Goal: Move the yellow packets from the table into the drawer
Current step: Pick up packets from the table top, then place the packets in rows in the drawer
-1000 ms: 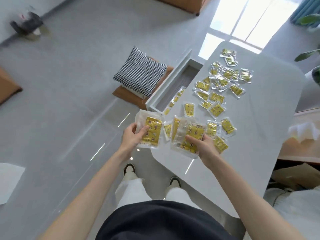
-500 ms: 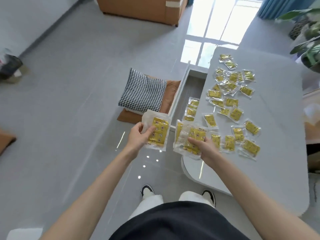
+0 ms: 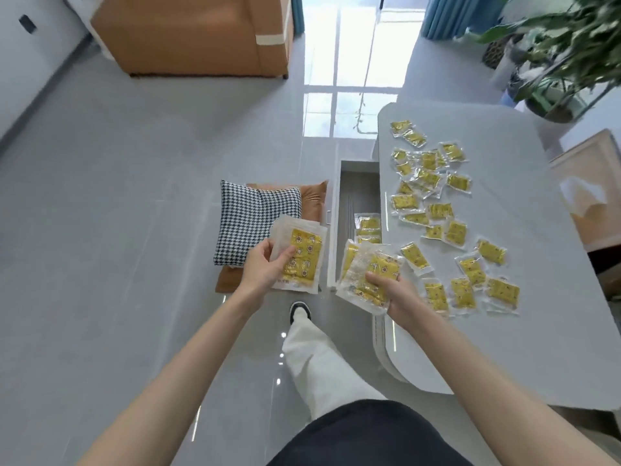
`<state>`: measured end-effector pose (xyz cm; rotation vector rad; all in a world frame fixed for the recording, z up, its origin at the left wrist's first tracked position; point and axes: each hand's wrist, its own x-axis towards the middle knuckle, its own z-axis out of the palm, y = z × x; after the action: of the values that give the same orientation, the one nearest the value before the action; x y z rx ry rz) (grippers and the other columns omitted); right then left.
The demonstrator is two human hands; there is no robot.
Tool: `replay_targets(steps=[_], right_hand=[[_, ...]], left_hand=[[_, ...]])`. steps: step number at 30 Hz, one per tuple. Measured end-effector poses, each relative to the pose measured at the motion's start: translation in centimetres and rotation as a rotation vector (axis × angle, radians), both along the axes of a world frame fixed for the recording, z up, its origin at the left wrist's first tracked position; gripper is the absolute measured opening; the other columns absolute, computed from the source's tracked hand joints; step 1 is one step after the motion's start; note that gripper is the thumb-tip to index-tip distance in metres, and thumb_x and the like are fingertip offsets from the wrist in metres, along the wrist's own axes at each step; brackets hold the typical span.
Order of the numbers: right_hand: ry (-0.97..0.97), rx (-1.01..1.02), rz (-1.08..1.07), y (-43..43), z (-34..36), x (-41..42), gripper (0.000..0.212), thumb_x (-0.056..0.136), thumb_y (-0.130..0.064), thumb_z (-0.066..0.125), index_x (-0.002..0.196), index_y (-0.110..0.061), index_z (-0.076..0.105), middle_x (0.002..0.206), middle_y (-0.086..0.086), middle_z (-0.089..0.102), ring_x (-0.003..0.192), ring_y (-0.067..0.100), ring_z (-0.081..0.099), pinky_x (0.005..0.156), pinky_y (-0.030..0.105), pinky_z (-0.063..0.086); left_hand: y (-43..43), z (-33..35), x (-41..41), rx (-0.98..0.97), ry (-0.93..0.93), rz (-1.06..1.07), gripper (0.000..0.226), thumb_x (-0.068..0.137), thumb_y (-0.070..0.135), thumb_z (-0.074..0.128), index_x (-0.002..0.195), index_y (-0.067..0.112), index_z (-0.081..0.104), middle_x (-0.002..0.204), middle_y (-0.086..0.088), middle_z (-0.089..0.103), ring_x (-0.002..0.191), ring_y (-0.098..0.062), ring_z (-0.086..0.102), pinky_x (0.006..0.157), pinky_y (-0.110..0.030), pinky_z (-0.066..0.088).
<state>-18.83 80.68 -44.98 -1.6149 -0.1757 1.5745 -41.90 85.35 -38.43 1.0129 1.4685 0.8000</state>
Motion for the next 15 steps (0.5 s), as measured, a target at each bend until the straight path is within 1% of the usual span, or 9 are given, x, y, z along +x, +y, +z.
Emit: replay_targets(steps=[2,3,4,6,8,9,11,13,15], right_hand=[[0.007,0.008,-0.036,2.7,-0.8,-0.7,0.031,0.083,0.001,0.068,0.112,-0.005,0.060,0.105,0.015,0.068,0.088,0.028,0.067,0.069,0.037,0.055],[0.006,0.008,-0.055,4.4,-1.3,-0.9,0.033,0.082,0.001,0.068,0.114,-0.004,0.059,0.105,0.015,0.068,0.087,0.028,0.067,0.070,0.037,0.055],[0.004,0.010,-0.069,6.0,-1.8,-1.2,0.035,0.082,0.001,0.068,0.115,-0.003,0.058,0.106,0.015,0.067,0.089,0.028,0.066,0.073,0.038,0.055],[-0.006,0.007,-0.095,9.5,-2.6,-1.6,0.037,0.081,-0.001,0.070,0.116,-0.003,0.059,0.111,0.015,0.067,0.094,0.029,0.066,0.082,0.042,0.055],[-0.010,-0.010,-0.147,12.7,-2.9,-1.6,0.037,0.082,0.001,0.068,0.118,0.001,0.058,0.114,0.017,0.066,0.089,0.027,0.066,0.081,0.039,0.055],[0.001,-0.020,-0.175,14.2,-3.0,-1.6,0.039,0.082,0.003,0.067,0.120,0.003,0.058,0.114,0.018,0.066,0.086,0.025,0.065,0.080,0.037,0.055],[0.038,-0.052,-0.229,16.5,-3.0,-1.5,0.042,0.083,0.004,0.066,0.123,0.002,0.056,0.107,0.015,0.067,0.083,0.024,0.065,0.072,0.034,0.057],[0.072,-0.080,-0.299,18.9,-2.7,-0.9,0.040,0.083,0.003,0.067,0.122,-0.001,0.057,0.098,0.011,0.068,0.080,0.023,0.066,0.061,0.031,0.059],[0.092,-0.100,-0.357,20.7,-2.7,-0.1,0.034,0.083,0.002,0.067,0.115,-0.004,0.060,0.087,0.008,0.072,0.071,0.022,0.070,0.055,0.031,0.060]], left_hand=[[3.9,-0.2,-0.4,0.010,0.007,-0.031,0.016,0.088,0.017,0.065,0.102,0.012,0.059,0.089,0.007,0.065,0.078,-0.005,0.063,0.055,-0.010,0.052],[6.3,-0.4,-0.5,0.020,0.017,-0.056,0.015,0.089,0.017,0.064,0.102,0.011,0.059,0.088,0.007,0.064,0.077,-0.004,0.063,0.053,-0.009,0.050],[8.7,-0.4,-0.6,0.032,0.034,-0.078,0.014,0.089,0.017,0.064,0.101,0.011,0.059,0.087,0.007,0.064,0.077,-0.005,0.062,0.053,-0.008,0.049],[13.5,-0.3,-0.5,0.046,0.060,-0.112,0.010,0.089,0.018,0.064,0.096,0.014,0.059,0.086,0.006,0.064,0.078,-0.007,0.062,0.056,-0.011,0.049],[18.0,-0.2,-0.4,0.027,0.071,-0.133,0.009,0.089,0.020,0.064,0.095,0.015,0.059,0.088,0.004,0.065,0.081,-0.011,0.064,0.061,-0.016,0.049],[20.2,0.0,-0.1,0.015,0.080,-0.151,0.011,0.089,0.021,0.063,0.097,0.014,0.059,0.089,0.003,0.065,0.082,-0.012,0.064,0.062,-0.017,0.049],[23.8,0.2,0.5,0.003,0.110,-0.208,0.015,0.090,0.022,0.062,0.101,0.013,0.059,0.091,0.004,0.065,0.081,-0.009,0.064,0.058,-0.014,0.049],[27.4,0.2,1.4,-0.004,0.137,-0.250,0.014,0.090,0.023,0.062,0.099,0.012,0.059,0.093,0.002,0.065,0.081,-0.008,0.064,0.055,-0.012,0.048],[30.1,-0.1,2.6,-0.034,0.123,-0.275,0.009,0.090,0.023,0.061,0.094,0.016,0.058,0.098,-0.002,0.066,0.086,-0.014,0.065,0.059,-0.016,0.048]])
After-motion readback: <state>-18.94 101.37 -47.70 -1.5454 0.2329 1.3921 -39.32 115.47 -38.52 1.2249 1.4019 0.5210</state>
